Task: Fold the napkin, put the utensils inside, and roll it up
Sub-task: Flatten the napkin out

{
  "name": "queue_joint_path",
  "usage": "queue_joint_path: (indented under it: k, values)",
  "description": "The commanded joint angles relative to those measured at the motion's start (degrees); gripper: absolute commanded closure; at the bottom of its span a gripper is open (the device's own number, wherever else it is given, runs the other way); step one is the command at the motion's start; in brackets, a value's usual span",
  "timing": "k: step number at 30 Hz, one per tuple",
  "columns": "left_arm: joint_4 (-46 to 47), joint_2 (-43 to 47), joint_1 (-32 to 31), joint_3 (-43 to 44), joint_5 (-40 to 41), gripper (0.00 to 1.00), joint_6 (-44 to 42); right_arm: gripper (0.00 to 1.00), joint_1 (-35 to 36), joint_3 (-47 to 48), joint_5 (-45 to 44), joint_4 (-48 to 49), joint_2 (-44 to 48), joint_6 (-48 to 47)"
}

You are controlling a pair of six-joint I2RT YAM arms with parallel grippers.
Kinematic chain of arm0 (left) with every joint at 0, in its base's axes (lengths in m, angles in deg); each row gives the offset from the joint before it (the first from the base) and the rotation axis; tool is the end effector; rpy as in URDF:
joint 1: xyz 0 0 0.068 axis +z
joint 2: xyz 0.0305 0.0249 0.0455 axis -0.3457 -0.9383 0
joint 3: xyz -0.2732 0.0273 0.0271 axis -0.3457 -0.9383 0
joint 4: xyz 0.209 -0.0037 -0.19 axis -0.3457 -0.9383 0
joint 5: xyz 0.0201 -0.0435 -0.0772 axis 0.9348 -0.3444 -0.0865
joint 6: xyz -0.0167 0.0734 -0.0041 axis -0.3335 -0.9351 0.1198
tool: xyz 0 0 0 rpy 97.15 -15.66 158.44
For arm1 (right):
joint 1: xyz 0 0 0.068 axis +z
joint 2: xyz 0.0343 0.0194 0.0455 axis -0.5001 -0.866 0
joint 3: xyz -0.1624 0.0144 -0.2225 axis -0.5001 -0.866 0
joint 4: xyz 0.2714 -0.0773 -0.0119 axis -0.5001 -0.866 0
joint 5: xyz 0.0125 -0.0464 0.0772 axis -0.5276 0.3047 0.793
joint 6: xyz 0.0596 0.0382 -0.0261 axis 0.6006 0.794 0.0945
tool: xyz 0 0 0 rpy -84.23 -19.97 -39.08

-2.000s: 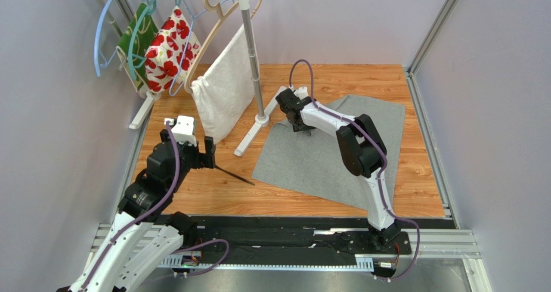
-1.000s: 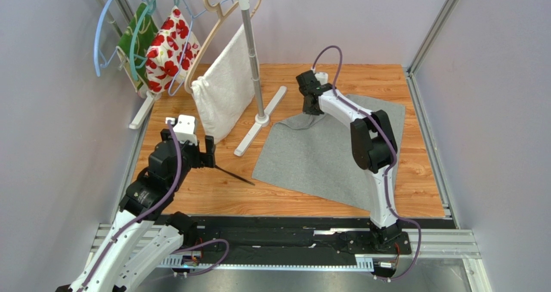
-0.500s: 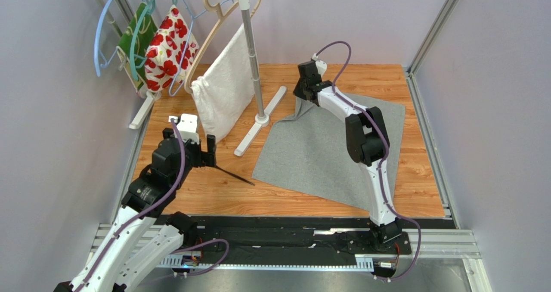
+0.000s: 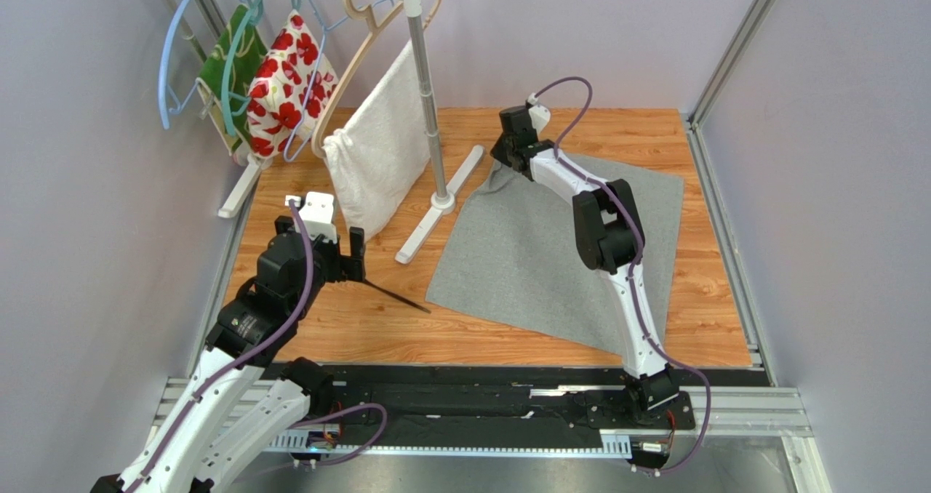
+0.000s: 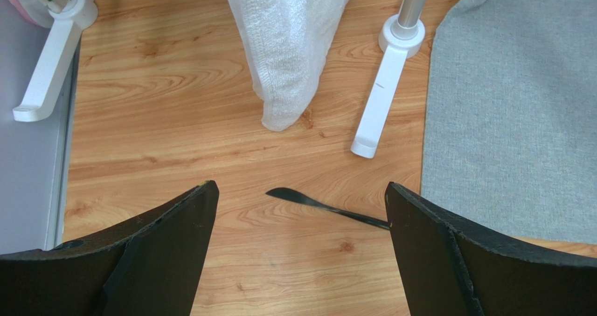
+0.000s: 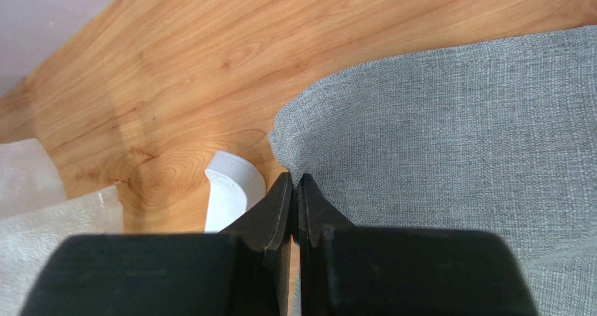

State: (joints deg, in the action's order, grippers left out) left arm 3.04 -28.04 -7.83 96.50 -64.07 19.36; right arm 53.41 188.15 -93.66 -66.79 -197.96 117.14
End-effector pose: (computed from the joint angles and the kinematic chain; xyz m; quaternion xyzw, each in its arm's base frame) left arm 0.1600 -0.0618 0.3228 0.0501 0.8281 -0.0389 0.5570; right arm 0.5585 0.2267 0.1354 0.2089 0.8740 0.1558 0.4101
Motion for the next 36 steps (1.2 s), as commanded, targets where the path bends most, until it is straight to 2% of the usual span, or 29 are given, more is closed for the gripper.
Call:
queue_joint_path:
  k: [1,4,5,6,8,9,12,18,22,25,29,32,36]
  values:
    - [1.5,0.1,-0.1,-0.2,0.4,0.02,-1.1,0.94,-0.3,3.0,-1.9,5.1,-0.7,2.5]
    - [1.5,0.3,-0.1,-0.1,0.3,0.02,-1.2,0.88,-0.6,4.2,-1.2,5.6,-1.2,2.3]
    - [1.5,0.2,-0.1,-0.1,0.3,0.02,-1.1,0.81,-0.8,4.4,-0.5,5.7,-1.2,2.0]
    - [1.5,0.3,-0.1,-0.1,0.3,0.02,-1.2,0.68,-0.9,4.5,-0.2,5.8,-1.1,1.7]
    - [1.6,0.2,-0.1,-0.2,0.2,0.02,-1.1,0.52,-0.9,3.7,1.7,7.1,-0.2,-0.3]
    - [1.6,0.3,-0.1,-0.2,0.2,0.02,-1.2,0.39,-0.9,2.9,2.1,7.7,1.4,-1.3]
    - [1.5,0.3,-0.1,-0.1,0.3,0.02,-1.1,0.26,-1.0,-2.4,1.6,10.2,7.0,-4.4]
    - [1.5,0.4,-0.1,-0.1,0.2,0.02,-1.2,0.26,-2.2,-17.0,3.3,12.3,20.5,-12.0]
    - [1.6,0.6,-0.1,-0.1,0.2,0.02,-1.1,0.30,-1.3,-28.2,10.0,6.9,34.3,-18.1]
    - [1.8,0.5,-0.1,-0.1,-0.4,0.02,-1.0,0.35,3.8,-36.6,9.3,0.6,40.2,-22.6]
    - [1.9,-0.1,-0.1,-0.1,-1.4,0.02,-0.9,0.44,17.4,-41.5,1.9,-5.9,44.1,-23.9]
    - [1.8,-0.4,-0.1,0.0,-2.1,0.02,-0.8,0.50,25.8,-40.2,-2.0,-9.6,42.2,-21.3]
    - [1.7,-0.5,-0.1,0.0,-1.8,0.02,-0.6,0.56,33.5,-36.6,-5.3,-12.0,35.3,-18.9]
